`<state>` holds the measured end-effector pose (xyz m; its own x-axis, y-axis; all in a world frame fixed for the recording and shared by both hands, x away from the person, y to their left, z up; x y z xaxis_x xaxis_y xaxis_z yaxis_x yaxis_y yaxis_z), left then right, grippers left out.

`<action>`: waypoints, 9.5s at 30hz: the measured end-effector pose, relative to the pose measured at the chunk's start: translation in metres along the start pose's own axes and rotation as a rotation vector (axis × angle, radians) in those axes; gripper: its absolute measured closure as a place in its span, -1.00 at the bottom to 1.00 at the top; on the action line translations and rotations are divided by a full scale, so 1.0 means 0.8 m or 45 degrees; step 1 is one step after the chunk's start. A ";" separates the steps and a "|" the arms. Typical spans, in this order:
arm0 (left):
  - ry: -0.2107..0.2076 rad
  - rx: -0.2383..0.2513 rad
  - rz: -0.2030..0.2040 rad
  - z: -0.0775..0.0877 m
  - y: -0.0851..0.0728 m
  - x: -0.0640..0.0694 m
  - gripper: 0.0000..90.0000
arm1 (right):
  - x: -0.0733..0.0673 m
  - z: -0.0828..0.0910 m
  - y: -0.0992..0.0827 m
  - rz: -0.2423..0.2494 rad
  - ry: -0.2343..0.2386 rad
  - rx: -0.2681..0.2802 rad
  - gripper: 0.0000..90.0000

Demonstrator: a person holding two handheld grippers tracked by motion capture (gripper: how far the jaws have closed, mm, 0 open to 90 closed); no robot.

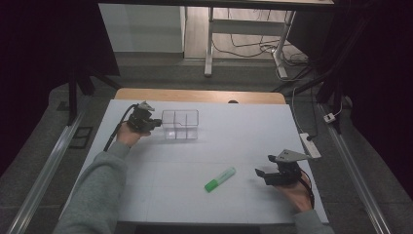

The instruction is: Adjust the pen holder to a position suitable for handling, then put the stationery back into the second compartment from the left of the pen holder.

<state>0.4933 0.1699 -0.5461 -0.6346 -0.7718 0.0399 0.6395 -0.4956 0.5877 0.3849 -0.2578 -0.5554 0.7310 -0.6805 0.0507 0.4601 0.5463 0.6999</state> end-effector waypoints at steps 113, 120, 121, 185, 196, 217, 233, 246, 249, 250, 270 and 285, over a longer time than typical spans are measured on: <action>-0.018 0.134 0.015 0.096 -0.167 0.107 -0.22 | -0.022 0.004 0.014 0.166 0.098 -0.001 -0.45; -0.021 0.124 0.015 0.094 -0.168 0.108 -0.24 | -0.029 0.004 0.022 0.203 0.138 -0.008 -0.44; -0.021 0.127 0.020 0.095 -0.170 0.108 -0.25 | -0.030 0.004 0.023 0.212 0.145 -0.015 -0.44; -0.044 0.083 -0.027 0.082 -0.171 0.119 -0.26 | -0.157 -0.072 0.102 0.874 0.589 -0.387 -0.40; -0.043 0.076 -0.025 0.081 -0.172 0.119 -0.26 | -0.172 -0.084 0.091 0.960 0.647 -0.474 -0.40; -0.044 0.061 -0.018 0.079 -0.174 0.116 -0.28 | -0.178 -0.100 0.073 1.153 0.667 -0.585 0.07; -0.041 0.059 -0.016 0.078 -0.175 0.117 -0.28 | -0.183 -0.095 0.071 1.211 0.718 -0.595 0.48; -0.038 0.064 -0.013 0.079 -0.175 0.115 -0.28 | -0.162 -0.079 0.100 0.998 0.658 -0.425 0.48; -0.038 0.065 -0.014 0.079 -0.175 0.115 -0.28 | -0.158 -0.075 0.109 0.943 0.646 -0.371 0.48; -0.038 0.066 -0.014 0.080 -0.175 0.115 -0.28 | -0.157 -0.074 0.112 0.923 0.642 -0.355 0.48; -0.032 0.073 -0.014 0.080 -0.175 0.114 -0.28 | -0.132 -0.065 0.147 0.617 0.571 -0.158 0.48; -0.026 0.078 -0.010 0.080 -0.174 0.114 -0.28 | -0.113 -0.057 0.169 0.412 0.507 0.003 0.48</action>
<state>0.3185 0.1941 -0.5723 -0.6485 -0.7595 0.0511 0.6074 -0.4758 0.6361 0.4037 -0.1003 -0.4979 0.9714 -0.2374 -0.0101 0.1775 0.6966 0.6952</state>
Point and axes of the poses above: each handheld gripper's, and its own axes: z roughly backward along the jaws, y roughly out of its top, x roughly to its right, the point moved 8 cm from there along -z, roughly forward along the jaws, and after that the axes turned 8 degrees about -x, right-handed, at the moved point
